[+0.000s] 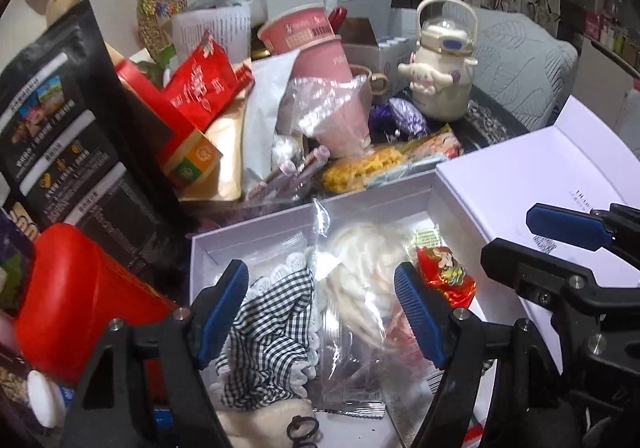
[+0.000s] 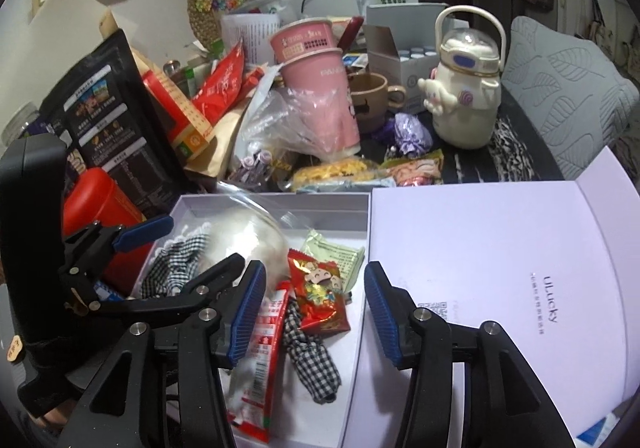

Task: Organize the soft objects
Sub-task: 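Lower both held items into the box and open both grippers, then withdraw both grippers up and away from the box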

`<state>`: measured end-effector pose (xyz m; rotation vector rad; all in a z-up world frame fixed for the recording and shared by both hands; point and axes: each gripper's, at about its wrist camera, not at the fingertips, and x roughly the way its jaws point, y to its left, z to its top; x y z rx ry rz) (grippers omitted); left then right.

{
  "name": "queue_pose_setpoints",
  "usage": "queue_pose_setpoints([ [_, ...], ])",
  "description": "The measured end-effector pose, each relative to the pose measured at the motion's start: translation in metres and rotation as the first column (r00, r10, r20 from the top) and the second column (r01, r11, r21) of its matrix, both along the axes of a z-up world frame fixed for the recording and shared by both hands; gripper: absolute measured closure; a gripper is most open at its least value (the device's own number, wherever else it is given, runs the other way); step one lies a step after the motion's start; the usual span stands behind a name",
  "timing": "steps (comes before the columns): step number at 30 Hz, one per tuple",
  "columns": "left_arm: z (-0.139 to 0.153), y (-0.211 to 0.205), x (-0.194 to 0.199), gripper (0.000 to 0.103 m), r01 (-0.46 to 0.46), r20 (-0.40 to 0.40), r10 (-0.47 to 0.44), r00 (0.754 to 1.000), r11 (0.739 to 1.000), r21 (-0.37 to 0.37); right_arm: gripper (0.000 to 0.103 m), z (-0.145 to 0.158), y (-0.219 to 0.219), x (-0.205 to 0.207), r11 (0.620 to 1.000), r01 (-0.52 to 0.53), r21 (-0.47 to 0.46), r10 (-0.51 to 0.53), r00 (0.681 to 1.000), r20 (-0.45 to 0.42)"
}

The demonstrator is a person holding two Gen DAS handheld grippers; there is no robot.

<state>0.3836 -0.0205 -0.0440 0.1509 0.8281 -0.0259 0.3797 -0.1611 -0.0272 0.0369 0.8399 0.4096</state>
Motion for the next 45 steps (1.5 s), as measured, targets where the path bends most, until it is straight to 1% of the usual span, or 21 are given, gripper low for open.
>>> queue_pose_setpoints([
  [6,0.017,0.005,-0.013,0.028,-0.006,0.035,0.007,0.999,1.0,-0.022,0.052,0.014,-0.005,-0.012,1.0,0.005,0.015,-0.005,0.999,0.039],
  [10,0.029,0.006,-0.025,0.028,-0.027,0.085,0.027,0.996,1.0,-0.007,0.052,0.025,-0.006,-0.023,0.999,0.0,0.033,-0.002,0.998,0.064],
  [13,0.039,0.01,-0.033,0.028,-0.026,0.096,0.027,0.995,1.0,-0.018,0.052,0.035,-0.007,-0.034,0.999,-0.011,0.045,0.007,0.997,0.078],
  [15,0.047,0.012,-0.039,0.028,-0.026,0.112,0.028,0.993,0.999,-0.022,0.052,0.045,-0.006,-0.043,0.999,-0.006,0.034,0.002,0.994,0.105],
  [18,0.06,0.013,-0.05,0.028,-0.038,0.148,0.039,0.988,0.999,-0.008,0.052,0.061,-0.007,-0.055,0.999,-0.013,0.035,0.008,0.991,0.135],
  [20,0.068,0.014,-0.057,0.028,-0.034,0.163,0.036,0.986,0.999,-0.019,0.052,0.07,-0.008,-0.063,0.999,-0.012,0.03,0.007,0.988,0.157],
  [23,0.084,0.014,-0.072,0.028,-0.034,0.202,0.036,0.979,0.999,-0.012,0.051,0.085,-0.009,-0.077,1.0,-0.014,0.027,0.009,0.982,0.191],
  [27,0.103,0.015,-0.092,0.028,-0.015,0.239,0.023,0.971,0.999,-0.033,0.05,0.103,-0.012,-0.099,0.999,-0.022,0.043,0.011,0.973,0.231],
  [34,0.136,0.012,-0.133,0.028,0.014,0.314,-0.001,0.949,0.999,-0.041,0.049,0.128,-0.015,-0.139,0.999,-0.018,0.044,0.004,0.953,0.302],
  [40,0.157,0.012,-0.17,0.028,0.042,0.362,-0.018,0.932,0.997,-0.059,0.046,0.144,-0.019,-0.174,0.999,-0.006,0.043,-0.01,0.935,0.354],
  [44,0.166,0.011,-0.193,0.028,0.066,0.384,-0.035,0.923,0.996,-0.068,0.045,0.15,-0.022,-0.201,0.999,-0.004,0.041,-0.012,0.922,0.387],
  [45,0.167,0.011,-0.199,0.028,0.073,0.386,-0.04,0.922,0.995,-0.072,0.043,0.151,-0.023,-0.206,0.999,-0.001,0.041,-0.015,0.919,0.393],
])
